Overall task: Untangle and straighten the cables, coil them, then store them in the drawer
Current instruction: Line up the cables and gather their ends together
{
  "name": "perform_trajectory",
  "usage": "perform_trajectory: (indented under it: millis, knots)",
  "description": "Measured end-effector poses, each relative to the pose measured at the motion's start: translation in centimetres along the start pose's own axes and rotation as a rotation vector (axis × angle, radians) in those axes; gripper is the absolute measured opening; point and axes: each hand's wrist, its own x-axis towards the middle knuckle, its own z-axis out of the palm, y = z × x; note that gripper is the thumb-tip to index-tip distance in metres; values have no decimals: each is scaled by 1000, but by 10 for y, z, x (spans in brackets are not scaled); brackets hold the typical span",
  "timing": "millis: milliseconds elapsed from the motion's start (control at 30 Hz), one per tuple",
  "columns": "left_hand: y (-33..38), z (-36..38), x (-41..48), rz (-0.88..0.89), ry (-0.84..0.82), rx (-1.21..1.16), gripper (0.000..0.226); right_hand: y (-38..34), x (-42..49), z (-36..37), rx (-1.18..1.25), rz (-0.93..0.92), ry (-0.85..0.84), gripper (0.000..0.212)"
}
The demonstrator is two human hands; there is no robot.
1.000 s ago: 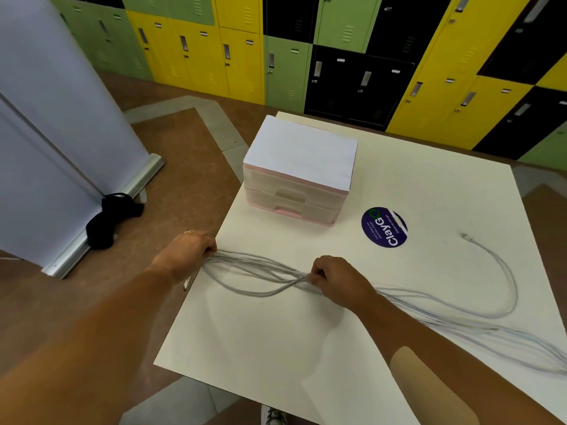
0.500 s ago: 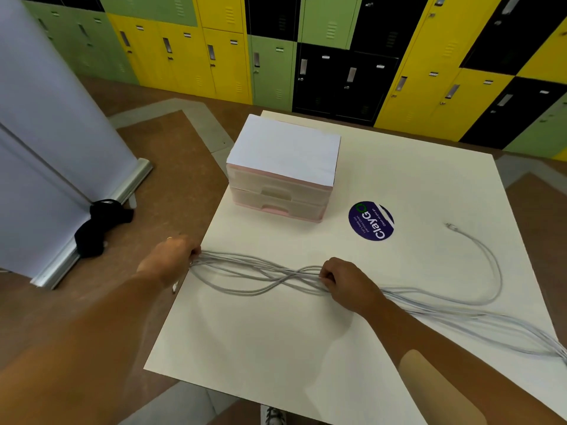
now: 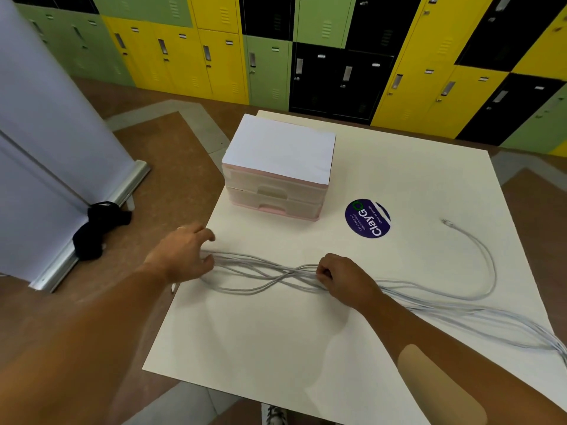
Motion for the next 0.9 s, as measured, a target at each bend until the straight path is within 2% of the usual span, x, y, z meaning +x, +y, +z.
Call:
perform_trajectory:
  millis: [100, 233, 433, 567, 700, 900]
  knots:
    - [40, -3, 19, 194, 27, -45, 37, -4, 2, 2, -1, -11, 3, 9]
    - [113, 14, 36, 307, 3, -284, 23, -6, 3, 3, 18, -23, 16, 9]
    - [169, 58, 37, 292, -94, -371, 18, -7, 0, -1, 51, -41, 37, 9]
    - [169, 61, 35, 255, -44, -423, 10, -6, -3, -2, 49, -28, 27, 13]
    - [165, 62, 34, 242, -37, -405, 8, -3, -5, -4, 49, 65, 10, 23]
    - [156, 60, 36, 230, -28, -375, 10, 13, -19, -7, 86, 72, 28, 11]
